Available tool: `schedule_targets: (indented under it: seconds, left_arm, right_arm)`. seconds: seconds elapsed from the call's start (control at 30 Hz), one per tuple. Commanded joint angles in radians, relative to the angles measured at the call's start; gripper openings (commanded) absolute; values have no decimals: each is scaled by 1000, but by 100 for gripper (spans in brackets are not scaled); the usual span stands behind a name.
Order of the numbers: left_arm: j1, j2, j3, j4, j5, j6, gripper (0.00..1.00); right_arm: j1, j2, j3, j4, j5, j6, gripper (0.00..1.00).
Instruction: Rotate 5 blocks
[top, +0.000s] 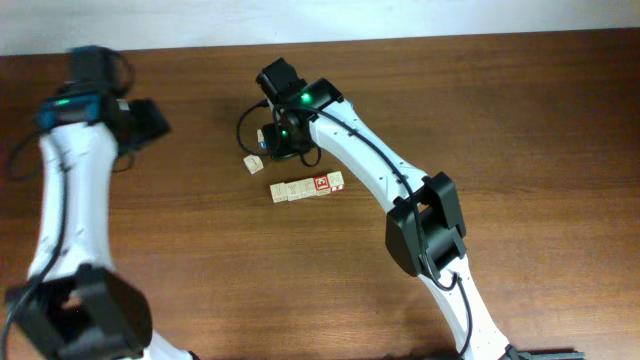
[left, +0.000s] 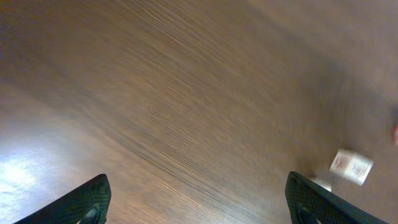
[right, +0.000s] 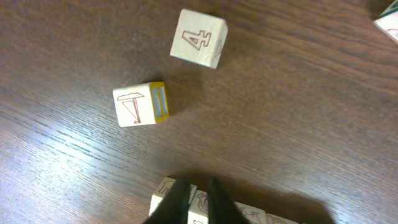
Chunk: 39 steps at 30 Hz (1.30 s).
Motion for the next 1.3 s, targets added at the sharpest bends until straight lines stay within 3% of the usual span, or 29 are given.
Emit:
schedule_targets:
  seconds: [0.0,1.27]
  left_arm:
    - [69,-32,14,-19,-10,-39,86]
    - [87,-28,1,-58,-10,-39,92]
  right_arm:
    - [28,26,-8,3,-5,7,5]
    - [79,108,-10,-46,-4,7,4]
